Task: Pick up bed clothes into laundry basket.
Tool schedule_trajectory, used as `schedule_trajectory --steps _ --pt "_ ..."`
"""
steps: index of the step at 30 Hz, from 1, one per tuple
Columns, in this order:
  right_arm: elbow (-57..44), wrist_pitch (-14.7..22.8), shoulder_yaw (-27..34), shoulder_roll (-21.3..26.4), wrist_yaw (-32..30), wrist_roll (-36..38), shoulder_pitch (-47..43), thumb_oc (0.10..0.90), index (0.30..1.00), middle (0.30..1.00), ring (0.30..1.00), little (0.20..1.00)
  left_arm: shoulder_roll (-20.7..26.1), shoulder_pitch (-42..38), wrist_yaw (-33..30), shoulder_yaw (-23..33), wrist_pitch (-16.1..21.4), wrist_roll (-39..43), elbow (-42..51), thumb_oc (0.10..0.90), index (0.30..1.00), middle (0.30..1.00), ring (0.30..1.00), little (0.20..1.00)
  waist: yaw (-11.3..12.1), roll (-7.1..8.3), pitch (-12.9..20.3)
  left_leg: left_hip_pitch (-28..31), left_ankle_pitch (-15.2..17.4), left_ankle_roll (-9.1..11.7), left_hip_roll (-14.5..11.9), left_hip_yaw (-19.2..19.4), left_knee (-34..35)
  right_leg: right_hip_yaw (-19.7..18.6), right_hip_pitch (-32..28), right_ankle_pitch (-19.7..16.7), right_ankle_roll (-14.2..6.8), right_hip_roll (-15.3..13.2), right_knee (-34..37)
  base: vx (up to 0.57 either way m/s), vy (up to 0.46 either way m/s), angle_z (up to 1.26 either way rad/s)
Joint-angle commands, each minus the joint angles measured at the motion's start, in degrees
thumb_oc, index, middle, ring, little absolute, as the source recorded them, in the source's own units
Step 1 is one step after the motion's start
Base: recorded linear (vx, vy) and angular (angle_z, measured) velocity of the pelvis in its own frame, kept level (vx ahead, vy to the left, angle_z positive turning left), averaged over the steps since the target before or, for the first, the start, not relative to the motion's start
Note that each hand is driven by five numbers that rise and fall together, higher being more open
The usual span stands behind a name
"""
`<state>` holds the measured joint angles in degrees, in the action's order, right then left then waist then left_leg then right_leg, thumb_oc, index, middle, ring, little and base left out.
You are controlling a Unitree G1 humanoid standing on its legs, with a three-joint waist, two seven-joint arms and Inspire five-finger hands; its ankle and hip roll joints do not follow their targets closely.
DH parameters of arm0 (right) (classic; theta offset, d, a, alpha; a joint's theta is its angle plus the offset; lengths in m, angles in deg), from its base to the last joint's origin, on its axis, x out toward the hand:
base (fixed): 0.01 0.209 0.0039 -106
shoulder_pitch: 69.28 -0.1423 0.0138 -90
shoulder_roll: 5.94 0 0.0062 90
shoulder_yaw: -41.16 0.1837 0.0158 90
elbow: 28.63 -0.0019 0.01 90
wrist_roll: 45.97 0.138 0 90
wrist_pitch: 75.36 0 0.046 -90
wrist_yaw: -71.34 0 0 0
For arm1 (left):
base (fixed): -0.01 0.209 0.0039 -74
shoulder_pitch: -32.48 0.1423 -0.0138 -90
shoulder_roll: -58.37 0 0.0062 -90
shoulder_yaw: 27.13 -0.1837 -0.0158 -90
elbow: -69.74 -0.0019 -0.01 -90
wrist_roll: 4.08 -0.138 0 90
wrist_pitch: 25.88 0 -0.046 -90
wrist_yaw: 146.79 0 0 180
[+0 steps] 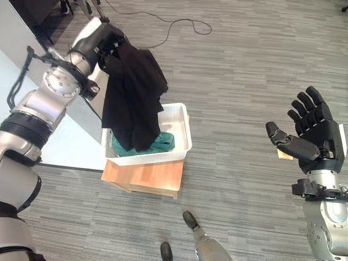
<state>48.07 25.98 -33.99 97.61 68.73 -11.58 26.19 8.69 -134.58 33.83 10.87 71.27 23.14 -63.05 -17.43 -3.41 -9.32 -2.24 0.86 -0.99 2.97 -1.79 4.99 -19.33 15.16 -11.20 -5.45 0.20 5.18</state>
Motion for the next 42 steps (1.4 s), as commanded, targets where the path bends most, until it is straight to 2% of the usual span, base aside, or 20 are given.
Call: schedule_trajectory --steps 1,4,8,10,11,13,15,18,23,24,25,26,30,35,42 --pt "-7.3 8.5 4.5 1.5 1.1 1.6 -2.6 0.8 0.9 0.9 0.9 0.9 6.6 -17.1 -4.0 -2.3 4.7 -1.4 -1.3 0.4 0.3 0.3 0.3 0.3 1.6 -0.11 2.9 -1.3 1.0 3.4 -2.8 -1.1 0.0 4.5 -6.1 9.4 -5.8 -1.5 -0.2 0.02 -0.003 -0.06" --pt "-7.6 8.4 3.8 1.0 1.0 1.7 -2.6 0.8 0.9 0.9 0.9 0.9 5.6 -13.7 -3.2 -1.2 4.1 -3.5 -1.5 0.4 0.3 0.3 0.3 0.3 1.4 0.45 2.3 -1.5 1.1 3.5 -3.0 -0.8 0.0 4.4 -5.8 9.3 -5.8 -1.3 -0.2 0.01 -0.008 -0.06" --pt "-8.2 8.6 3.4 0.5 0.7 1.9 -2.7 0.8 0.9 0.9 0.9 0.9 2.0 -7.5 -2.2 0.9 3.0 -8.0 -2.9 0.4 0.3 0.3 0.3 0.3 0.9 1.13 1.1 -1.9 1.1 3.5 -3.1 -0.7 0.0 4.3 -5.3 9.3 -5.7 -1.2 -0.2 -0.01 -0.002 -0.06" --pt "-8.7 8.7 3.5 0.2 0.3 2.5 -2.7 0.8 0.9 0.9 0.9 0.9 -2.1 -2.2 -1.2 3.0 1.9 -11.6 -5.5 0.4 0.3 0.3 0.3 0.3 0.1 1.91 0.2 -2.2 1.0 3.6 -3.2 -0.8 0.0 4.3 -4.9 9.3 -5.5 -1.1 -0.2 -0.02 -0.012 -0.05" --pt "-8.7 8.7 3.6 0.4 0.3 2.5 -2.6 0.8 0.9 0.9 0.9 0.9 -2.2 -1.9 -1.3 3.3 1.9 -11.8 -5.5 0.4 0.3 0.3 0.3 0.3 0.1 1.73 0.3 -2.2 1.0 3.6 -3.2 -0.8 0.0 4.3 -4.9 9.3 -5.5 -1.1 -0.2 0.0 0.0 0.0" --pt "-9.0 9.0 4.1 0.5 -0.1 3.3 -2.8 0.8 0.9 0.9 0.9 0.9 -4.9 2.0 -0.9 4.6 1.2 -15.1 -6.7 0.4 0.3 0.3 0.3 0.3 -0.5 2.45 -0.4 -2.5 1.1 3.5 -3.2 -0.7 0.0 4.3 -4.6 9.1 -5.5 -1.1 -0.2 0.0 -0.002 -0.04" --pt "-9.5 9.0 4.5 0.6 0.1 3.7 -2.2 0.8 0.9 0.9 0.9 0.9 -6.0 3.8 -0.9 5.9 1.0 -15.7 -7.1 0.4 0.3 0.3 0.3 0.3 -0.7 2.52 -0.4 -2.5 1.1 3.5 -3.2 -0.6 0.0 4.2 -4.5 9.1 -5.5 -1.0 -0.2 0.01 -0.002 -0.09" --pt "-9.9 9.3 5.0 0.4 0.6 5.1 -1.7 0.8 0.9 0.9 0.9 0.9 -10.6 7.8 -1.6 9.5 0.4 -16.2 -9.1 0.4 0.3 0.3 0.3 0.3 -1.2 3.26 -0.6 -2.3 1.4 3.5 -3.2 -0.4 0.0 3.9 -4.6 9.2 -5.4 -0.9 -0.2 0.0 -0.001 -0.08" --pt "-9.7 9.2 3.9 1.7 0.8 6.8 -2.3 0.8 0.9 0.9 0.9 0.9 -15.5 8.3 -2.9 13.1 -0.4 -15.7 -16.7 0.4 0.3 0.3 0.3 0.3 -2.3 4.39 -0.9 -2.7 1.4 3.5 -3.3 -0.3 0.0 4.0 -4.2 9.2 -5.2 -0.8 -0.2 0.0 -0.001 -0.02" --pt "-9.8 9.1 3.7 1.9 1.0 7.1 -2.3 0.8 0.9 0.9 0.9 0.9 -15.7 7.8 -3.5 13.4 -0.7 -16.0 -17.8 0.422 0.333 0.333 0.333 0.333 -2.6 4.6 -1.0 -2.7 1.4 3.6 -3.4 -0.2 0.0 4.0 -4.1 9.1 -5.2 -0.7 -0.2 -0.01 -0.008 -0.04" --pt "-9.7 9.1 3.4 2.0 1.2 7.5 -2.4 0.8 0.9 0.9 0.9 0.9 -16.3 7.4 -3.9 13.9 -0.7 -16.0 -18.6 0.758 0.836 0.836 0.836 0.836 -2.7 4.8 -1.0 -2.8 1.4 3.6 -3.4 -0.1 0.0 4.0 -4.0 9.0 -5.2 -0.7 -0.2 0.0 0.0 0.0" --pt "-9.7 9.0 3.1 2.2 1.4 7.8 -2.2 0.8 0.9 0.9 0.9 0.9 -16.4 6.7 -4.1 14.2 -0.7 -15.6 -18.6 0.8 0.9 0.9 0.9 0.9 -2.8 4.9 -0.9 -2.8 1.5 3.6 -3.5 0.2 0.0 3.9 -3.8 8.9 -5.3 -0.6 -0.2 0.0 0.0 0.0" --pt "-10.0 8.5 2.7 2.0 1.5 7.2 -1.5 0.8 0.9 0.9 0.9 0.9 -16.2 5.1 -4.6 13.6 -0.6 -15.8 -18.2 0.8 0.9 0.9 0.9 0.9 -2.6 4.68 -0.7 -2.6 1.6 3.6 -3.4 0.3 0.0 3.8 -4.0 9.0 -5.3 -0.6 -0.2 0.0 -0.003 -0.01" --pt "-10.2 8.0 2.6 1.9 2.1 6.6 -1.2 0.8 0.9 0.9 0.9 0.9 -14.7 1.0 -4.7 11.0 0.1 -15.1 -14.6 0.8 0.9 0.9 0.9 0.9 -1.9 3.65 -0.4 -2.2 1.7 3.5 -3.2 -0.3 0.0 4.1 -4.7 9.5 -5.1 -0.9 -0.2 0.0 0.0 0.0" --pt "-9.8 7.7 3.3 2.2 2.8 5.9 -0.9 0.8 0.9 0.9 0.9 0.9 -6.4 -5.5 -5.3 7.3 3.2 -7.8 -2.8 0.8 0.9 0.9 0.9 0.9 0.4 1.9 1.0 -1.9 1.5 3.7 -3.1 -1.4 0.0 5.8 -5.8 10.0 -5.2 -1.5 -0.2 0.0 -0.004 0.01"
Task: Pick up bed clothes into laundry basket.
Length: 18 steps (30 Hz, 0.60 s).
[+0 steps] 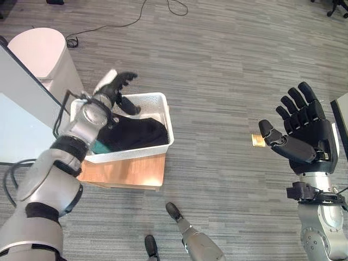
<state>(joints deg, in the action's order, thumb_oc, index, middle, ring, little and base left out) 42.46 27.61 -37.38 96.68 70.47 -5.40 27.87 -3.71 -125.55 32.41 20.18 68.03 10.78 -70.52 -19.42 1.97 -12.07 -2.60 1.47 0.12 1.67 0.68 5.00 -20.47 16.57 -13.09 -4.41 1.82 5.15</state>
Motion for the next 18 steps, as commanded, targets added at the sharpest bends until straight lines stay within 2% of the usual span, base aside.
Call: schedule_trajectory --steps 1,4,5,6,7,8,9,10,11,12,13,14,15,16,17,18 --pt "-4.2 6.0 6.9 3.4 1.1 -0.6 -2.5 0.8 0.9 0.9 0.9 0.9 8.0 -15.6 -4.3 -2.6 7.2 5.9 7.8 0.8 0.9 0.9 0.9 0.9 2.9 -3.72 4.0 -1.5 0.9 2.6 -1.8 -4.1 0.0 7.4 -7.5 11.9 -6.2 -3.2 -0.2 0.0 -0.033 0.09" --pt "-4.4 5.7 6.9 3.7 2.2 -0.6 -2.2 0.8 0.9 0.9 0.9 0.9 15.5 -15.6 -6.1 -0.4 10.6 12.1 19.4 0.8 0.9 0.9 0.9 0.9 4.9 -3.82 5.3 -1.2 0.7 2.7 -1.6 -4.8 0.0 8.6 -8.3 12.1 -6.3 -3.4 -0.2 0.0 -0.035 0.11" --pt "-4.7 5.4 6.1 3.7 3.3 -0.4 -1.7 0.8 0.9 0.9 0.9 0.9 20.0 -13.2 -7.6 2.7 12.7 13.7 27.5 0.8 0.9 0.9 0.9 0.9 6.6 -3.45 6.2 -0.8 0.7 2.7 -1.6 -5.3 0.0 9.6 -9.3 12.4 -6.2 -3.7 -0.2 0.01 -0.03 0.19" --pt "-4.7 5.4 5.9 4.0 3.3 -0.4 -1.7 0.8 0.9 0.9 0.9 0.9 20.3 -11.9 -7.7 3.8 12.5 13.6 28.2 0.8 0.9 0.9 0.9 0.9 6.3 -3.71 6.3 -0.8 0.7 2.7 -1.5 -5.4 0.0 9.6 -9.3 12.4 -6.2 -3.7 -0.2 0.02 -0.024 0.16" --pt "-5.2 5.0 5.3 3.8 4.1 -0.2 -1.7 0.8 0.9 0.9 0.9 0.9 22.7 -7.8 -7.5 8.5 14.9 16.2 34.6 0.8 0.9 0.9 0.9 0.9 7.4 -3.28 6.8 -0.3 0.7 2.8 -1.5 -5.8 0.0 10.2 -9.9 12.7 -6.0 -3.9 -0.2 0.01 -0.003 0.28" --pt "-5.5 4.7 4.6 3.7 4.3 -0.2 -1.8 0.8 0.9 0.9 0.9 0.9 23.7 -4.4 -7.7 11.4 15.0 17.4 37.4 0.8 0.9 0.9 0.9 0.9 8.0 -3.19 7.4 -0.1 0.8 2.8 -1.4 -6.3 0.0 10.8 -10.3 12.8 -5.9 -4.1 -0.2 0.05 -0.002 0.41" --pt "-1.8 4.0 0.3 3.6 3.1 -1.0 -5.8 0.8 0.9 0.9 0.9 0.9 21.8 0.6 -6.7 15.7 15.6 19.6 40.7 0.8 0.9 0.9 0.9 0.9 9.6 -2.92 7.9 0.4 0.9 2.7 -1.4 -6.9 0.0 11.4 -11.2 13.2 -5.7 -4.4 -0.2 0.04 0.021 0.51" --pt "-1.9 2.7 -3.7 1.8 3.6 -2.2 -8.1 0.8 0.9 0.9 0.9 0.9 19.2 9.9 -5.8 24.0 16.8 23.9 45.8 0.8 0.9 0.9 0.9 0.9 11.7 -2.73 8.0 1.3 0.5 2.5 -1.0 -9.0 0.0 12.9 -12.3 13.9 -5.1 -5.0 -2.9 0.07 0.021 0.44" --pt "-1.9 2.7 -4.2 2.3 3.6 -2.3 -8.2 0.8 0.9 0.9 0.9 0.9 19.3 11.6 -5.8 25.5 16.6 23.8 46.4 0.8 0.9 0.9 0.9 0.9 11.1 -3.25 8.2 1.4 1.0 2.5 -1.0 -9.3 0.0 13.2 -12.5 14.4 -5.1 -5.0 -2.9 0.04 0.039 0.53" --pt "-2.2 2.0 -5.2 1.9 4.3 -2.8 -8.9 0.8 0.9 0.9 0.9 0.9 15.8 16.2 -4.6 28.7 16.6 26.2 47.7 0.8 0.9 0.9 0.9 0.9 11.9 -3.37 8.0 1.6 0.6 2.3 -0.8 -11.0 0.0 14.1 -12.0 15.8 -4.8 -5.1 -6.9 -0.04 0.071 0.83" --pt "-2.0 1.0 -6.2 1.1 4.8 -4.0 -9.4 0.8 0.9 0.9 0.9 0.9 8.3 22.4 -2.1 31.3 16.5 29.8 49.4 0.8 0.9 0.9 0.9 0.9 12.4 -4.0 7.2 1.7 -0.8 2.6 -0.1 -16.8 0.0 12.9 -11.4 19.1 -4.2 -4.4 -13.2 -0.09 0.072 1.13" --pt "-1.8 0.8 -6.0 0.2 5.0 -3.9 -8.3 0.8 0.9 0.9 0.9 0.9 1.2 27.1 -1.5 33.5 16.6 33.5 49.1 0.8 0.9 0.9 0.9 0.9 11.5 -4.28 7.1 1.3 -2.0 2.8 0.4 -21.7 0.0 7.0 -11.5 21.6 -4.0 -2.1 -16.7 -0.06 0.048 1.22" --pt "-1.9 0.8 -6.1 0.4 5.0 -3.9 -8.2 0.8 0.9 0.9 0.9 0.9 1.0 27.4 -1.5 33.8 16.6 33.5 49.2 0.8 0.9 0.9 0.9 0.9 11.2 -4.42 7.4 1.3 -1.7 2.7 0.5 -21.8 0.0 7.3 -11.5 22.2 -3.8 -2.1 -17.0 0.0 -0.034 1.65" --pt "-2.4 0.4 -3.9 -1.2 5.8 -5.0 -5.5 0.8 0.9 0.9 0.9 0.9 -7.6 37.9 0.3 37.5 15.4 34.2 48.9 0.8 0.9 0.9 0.9 0.9 10.6 -3.56 7.5 1.2 -3.0 4.1 1.4 -26.1 0.0 -0.3 -13.3 24.3 -2.7 0.9 -19.6 -0.04 -0.094 2.18" --pt "-2.4 0.5 -2.9 -2.0 5.7 -4.8 -4.3 0.8 0.9 0.9 0.9 0.9 -11.8 42.5 0.5 39.9 14.9 34.1 49.4 0.8 0.9 0.9 0.9 0.9 11.0 -3.06 7.6 0.3 -3.9 4.7 1.8 -28.4 -0.3 -3.8 -14.7 24.6 -2.5 1.7 -19.8 -0.09 -0.087 2.76" --pt "-2.4 0.5 -3.0 -1.8 5.7 -4.8 -4.1 0.8 0.9 0.9 0.9 0.9 -12.1 43.0 0.5 40.2 14.7 34.0 49.8 0.8 0.9 0.9 0.9 0.9 10.7 -3.45 7.8 0.1 -4.2 4.9 1.6 -28.7 -0.1 -3.6 -14.6 24.2 -2.6 1.8 -19.5 -0.16 -0.112 2.69"
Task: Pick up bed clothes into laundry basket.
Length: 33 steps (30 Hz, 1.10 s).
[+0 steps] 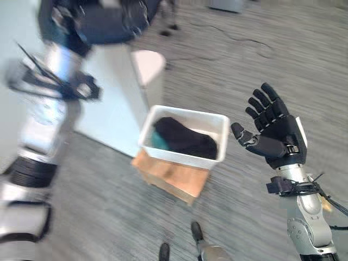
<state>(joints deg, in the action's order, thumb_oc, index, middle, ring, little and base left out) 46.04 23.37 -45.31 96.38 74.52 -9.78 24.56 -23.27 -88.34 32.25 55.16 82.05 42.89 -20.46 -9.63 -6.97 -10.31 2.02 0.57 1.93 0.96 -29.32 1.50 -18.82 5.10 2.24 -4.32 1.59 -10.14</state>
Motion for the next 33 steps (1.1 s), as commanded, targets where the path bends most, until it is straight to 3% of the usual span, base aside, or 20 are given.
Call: schedule_trajectory --steps 1,2,3,6,7,9,11,13,15,17,18,19,21,22,23,24,25,26,28,33 --pt "-5.2 5.0 6.6 -2.0 1.2 -0.9 0.4 0.8 0.9 0.9 0.9 0.9 4.3 12.3 1.6 7.9 -0.1 2.4 -0.9 0.8 0.9 0.9 0.9 0.9 2.0 6.04 5.7 -5.6 -4.3 3.7 2.7 -0.4 3.2 -6.3 -4.0 9.5 -2.1 2.3 -3.7 -0.31 -0.211 2.23" --pt "-4.7 5.1 6.7 -2.7 1.2 -0.9 0.2 0.8 0.9 0.9 0.9 0.9 -2.1 20.7 3.0 10.6 -1.5 3.3 -1.3 0.8 0.9 0.9 0.9 0.9 4.6 7.8 5.3 -8.8 -5.5 4.4 2.9 -0.4 3.0 -2.7 -6.2 10.8 0.2 1.8 -0.4 -0.3 -0.209 2.02" --pt "-4.6 5.1 6.5 -2.6 1.2 -0.8 0.3 0.8 0.9 0.9 0.9 0.9 -2.3 21.0 2.9 10.8 -1.6 3.2 -1.0 0.8 0.9 0.9 0.9 0.9 4.1 7.4 5.6 -9.2 -5.9 4.5 2.8 -0.9 3.2 -2.3 -6.0 10.3 0.1 1.9 0.1 -0.33 -0.277 1.74" --pt "-4.3 4.7 6.2 -2.1 3.1 1.6 -0.8 0.8 0.9 0.9 0.9 0.9 -6.9 32.1 4.3 17.7 -2.3 4.3 -2.3 0.8 0.9 0.9 0.9 0.9 9.2 9.21 4.4 -16.8 -8.0 5.7 4.4 -1.0 3.5 3.5 -7.3 9.9 1.9 2.5 6.0 -0.37 -0.265 2.0" --pt "-3.4 4.3 6.4 -0.9 3.2 1.9 -2.7 0.8 0.9 0.9 0.9 0.9 -9.1 36.9 4.3 21.6 -2.8 5.2 -3.8 0.8 0.9 0.9 0.9 0.9 12.4 10.33 3.2 -17.8 -6.2 3.7 4.1 5.7 0.5 5.9 -7.1 9.1 2.1 1.8 6.3 -0.45 -0.119 2.05" --pt "-4.1 4.2 6.1 -0.5 3.3 1.8 -3.1 0.8 0.9 0.9 0.9 0.9 -10.1 39.8 4.8 23.5 -2.8 5.0 -3.1 0.8 0.9 0.9 0.9 0.9 15.1 12.09 2.8 -17.5 -2.9 1.8 4.3 10.4 -10.0 9.3 -5.7 7.6 1.8 0.0 7.3 -0.36 -0.047 1.62" --pt "-4.0 4.3 6.2 -1.7 3.9 3.6 -1.8 0.8 0.9 0.9 0.9 0.9 -12.2 41.1 5.3 24.1 -3.4 6.9 -1.3 0.8 0.9 0.9 0.9 0.9 16.7 13.86 2.8 -15.7 0.3 0.5 3.7 11.5 -18.6 15.3 -4.8 6.7 2.1 -2.8 8.2 -0.25 -0.032 1.84" --pt "-2.7 4.7 6.5 -2.9 3.8 4.0 -0.1 0.8 0.9 0.9 0.9 0.9 -11.7 41.8 4.5 24.5 -2.9 4.3 0.2 0.8 0.9 0.9 0.9 0.9 15.9 14.68 3.6 -13.4 1.1 0.2 -1.0 16.2 -22.5 21.7 -4.6 6.6 2.3 -4.6 8.4 -0.23 0.042 2.25" --pt "-2.0 4.8 7.6 -4.8 3.3 4.0 2.3 0.8 0.9 0.9 0.9 0.9 -11.9 42.6 3.5 24.7 -3.3 2.8 1.1 0.8 0.9 0.9 0.9 0.9 15.1 14.33 4.2 -9.8 1.5 1.5 -5.1 20.3 -20.2 28.9 -4.6 7.1 2.8 -5.5 8.3 -0.15 0.089 2.22" --pt "-0.4 4.5 7.1 -7.3 3.2 6.2 3.8 0.8 0.9 0.9 0.9 0.9 -12.3 42.8 2.6 24.3 -3.3 3.3 1.7 0.8 0.9 0.9 0.9 0.9 15.1 13.28 5.0 -8.0 3.0 2.7 -6.1 23.7 -15.6 35.6 -5.8 6.9 2.2 -7.3 8.1 -0.05 0.219 2.77" --pt "0.8 4.2 5.7 -9.7 3.3 7.1 6.0 0.8 0.9 0.9 0.9 0.9 -13.2 43.0 2.0 22.3 -4.1 3.9 2.3 0.8 0.9 0.9 0.9 0.9 15.1 11.67 5.6 -7.0 3.8 2.6 -7.0 30.4 -9.9 42.8 -7.9 6.8 1.6 -9.5 7.5 -0.01 0.246 3.08" --pt "0.7 4.2 5.7 -9.7 3.3 7.1 6.1 0.8 0.9 0.9 0.9 0.9 -13.2 43.1 2.0 22.3 -4.2 3.9 2.4 0.8 0.9 0.9 0.9 0.9 14.9 11.67 5.6 -6.9 3.6 2.6 -6.9 30.2 -9.7 43.1 -8.1 6.8 1.5 -9.6 7.6 -0.03 0.306 3.29" --pt "2.6 2.8 3.3 -10.7 4.0 4.6 7.0 0.8 0.9 0.9 0.9 0.9 -14.1 45.3 2.0 22.0 -4.5 2.5 3.2 0.8 0.9 0.9 0.9 0.9 17.1 9.7 5.9 -5.9 4.4 2.2 -4.4 27.9 -6.3 47.1 -8.9 7.2 1.1 -11.5 5.9 0.04 0.383 2.86" --pt "4.5 2.0 2.7 -12.3 3.3 2.9 6.4 0.8 0.9 0.9 0.9 0.9 -13.1 46.4 1.0 21.7 -5.1 -0.3 3.1 0.8 0.9 0.9 0.9 0.9 17.8 8.21 5.4 -5.1 6.8 0.4 -1.6 23.4 -7.1 45.7 -6.9 7.3 0.4 -15.2 -3.6 0.03 0.417 2.24" --pt "4.6 2.1 2.8 -12.4 3.3 2.9 6.3 0.8 0.9 0.9 0.9 0.9 -13.0 46.3 0.9 21.6 -5.2 -0.4 3.2 0.8 0.9 0.9 0.9 0.9 17.5 8.35 5.2 -6.0 5.7 -0.1 -1.0 23.5 -7.4 47.0 -6.4 6.4 0.6 -16.1 -4.2 0.03 0.339 1.97" --pt "5.3 2.2 2.3 -13.7 3.1 2.9 5.9 0.8 0.9 0.9 0.9 0.9 -11.7 46.3 1.0 20.4 -5.6 -2.1 2.7 0.8 0.9 0.9 0.9 0.9 17.0 7.67 4.5 -6.3 6.2 -0.5 0.3 21.2 -8.7 43.3 -5.9 5.5 0.3 -16.6 -5.8 -0.11 0.189 1.49" --pt "6.3 2.7 1.6 -14.9 2.4 2.4 5.0 0.8 0.9 0.9 0.9 0.9 -9.9 46.1 1.3 19.2 -5.7 -3.8 1.7 0.8 0.9 0.9 0.9 0.9 15.5 7.31 3.6 -6.7 6.4 -1.1 2.0 18.2 -10.2 36.7 -4.3 4.0 -0.7 -15.4 -7.0 -0.09 0.211 1.26" --pt "8.1 2.9 0.8 -15.5 1.7 2.2 4.7 0.8 0.9 0.9 0.9 0.9 -8.0 45.6 1.5 17.6 -6.0 -5.4 0.7 0.8 0.9 0.9 0.9 0.9 13.8 6.94 3.4 -7.1 6.2 -1.8 3.7 14.7 -10.5 26.6 -3.2 3.9 -2.0 -11.6 -6.1 -0.05 0.198 1.39" --pt "9.0 2.5 0.8 -15.5 1.4 1.5 5.3 0.8 0.9 0.9 0.9 0.9 -7.2 46.0 2.1 17.4 -6.1 -6.6 0.9 0.8 0.9 0.9 0.9 0.9 12.4 6.4 3.8 -5.7 5.8 -2.1 4.5 11.4 -8.8 15.5 -3.0 5.2 -2.5 -7.5 -3.9 0.04 0.136 1.83" --pt "9.0 2.5 0.8 -15.5 1.4 1.5 5.3 0.8 0.9 0.9 0.9 0.9 -7.2 46.0 2.1 17.4 -6.1 -6.6 0.9 0.8 0.9 0.9 0.9 0.9 12.4 6.35 4.0 -5.9 5.5 -2.0 4.4 11.4 -8.5 15.4 -2.8 4.9 -2.5 -7.4 -3.6 0.01 0.01 0.52"
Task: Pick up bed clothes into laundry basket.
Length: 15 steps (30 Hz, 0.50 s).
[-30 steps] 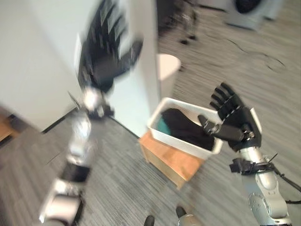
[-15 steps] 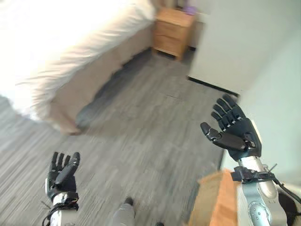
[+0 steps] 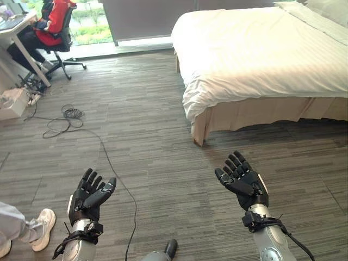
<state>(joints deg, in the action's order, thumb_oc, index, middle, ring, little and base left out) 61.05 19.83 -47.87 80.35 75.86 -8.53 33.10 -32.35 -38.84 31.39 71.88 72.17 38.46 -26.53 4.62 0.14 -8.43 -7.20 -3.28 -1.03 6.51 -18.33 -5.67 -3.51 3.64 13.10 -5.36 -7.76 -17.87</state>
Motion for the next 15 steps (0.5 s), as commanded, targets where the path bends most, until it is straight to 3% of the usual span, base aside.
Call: schedule_trajectory --steps 1,2,6,9,15 --pt "-5.4 5.8 3.4 0.6 0.5 0.3 -3.0 0.8 0.9 0.9 0.9 0.9 2.0 -3.2 3.3 0.6 3.9 -2.7 7.3 0.8 0.9 0.9 0.9 0.9 -2.1 -0.92 2.2 3.5 9.1 0.8 -0.9 -1.1 -0.9 -2.9 -0.7 -6.9 -1.7 2.2 5.1 0.12 -0.049 -0.07" --pt "-0.2 4.5 1.8 1.0 -0.8 -0.4 -3.1 0.8 0.9 0.9 0.9 0.9 1.5 -3.2 0.4 -0.5 3.8 -7.2 7.1 0.8 0.9 0.9 0.9 0.9 -1.9 0.49 2.7 3.6 9.7 0.5 0.2 -3.4 -2.7 -4.9 -0.9 -6.9 -0.9 3.3 10.6 0.15 -0.086 -0.03" --pt "3.2 3.6 1.3 1.5 -3.1 -2.5 -3.0 0.8 0.9 0.9 0.9 0.9 -2.7 -1.2 -0.3 -3.2 2.8 -4.7 6.8 0.8 0.9 0.9 0.9 0.9 -1.3 1.23 5.6 5.1 8.2 0.5 -0.7 -3.6 1.7 -4.5 -4.1 -7.7 -0.2 3.6 16.5 0.11 -0.082 0.23" --pt "4.9 2.8 0.8 2.1 -4.1 -6.0 -2.2 0.8 0.9 0.9 0.9 0.9 -1.8 -0.5 -0.6 -4.4 1.9 -7.7 4.9 0.8 0.9 0.9 0.9 0.9 -1.9 1.37 6.6 5.6 7.2 0.7 -1.2 -3.9 3.6 -4.1 -4.8 -7.4 0.0 3.8 17.1 0.06 -0.077 -0.04" --pt "18.2 1.3 -2.6 3.4 -6.1 -10.6 -2.8 0.8 0.9 0.9 0.9 0.9 -2.6 -2.9 -1.9 -7.0 0.7 -8.1 -5.7 0.8 0.9 0.9 0.9 0.9 -2.3 1.78 6.9 6.3 7.1 1.0 -1.9 -4.4 4.0 -3.9 -5.4 -7.2 0.4 4.2 17.5 0.02 -0.062 0.02"
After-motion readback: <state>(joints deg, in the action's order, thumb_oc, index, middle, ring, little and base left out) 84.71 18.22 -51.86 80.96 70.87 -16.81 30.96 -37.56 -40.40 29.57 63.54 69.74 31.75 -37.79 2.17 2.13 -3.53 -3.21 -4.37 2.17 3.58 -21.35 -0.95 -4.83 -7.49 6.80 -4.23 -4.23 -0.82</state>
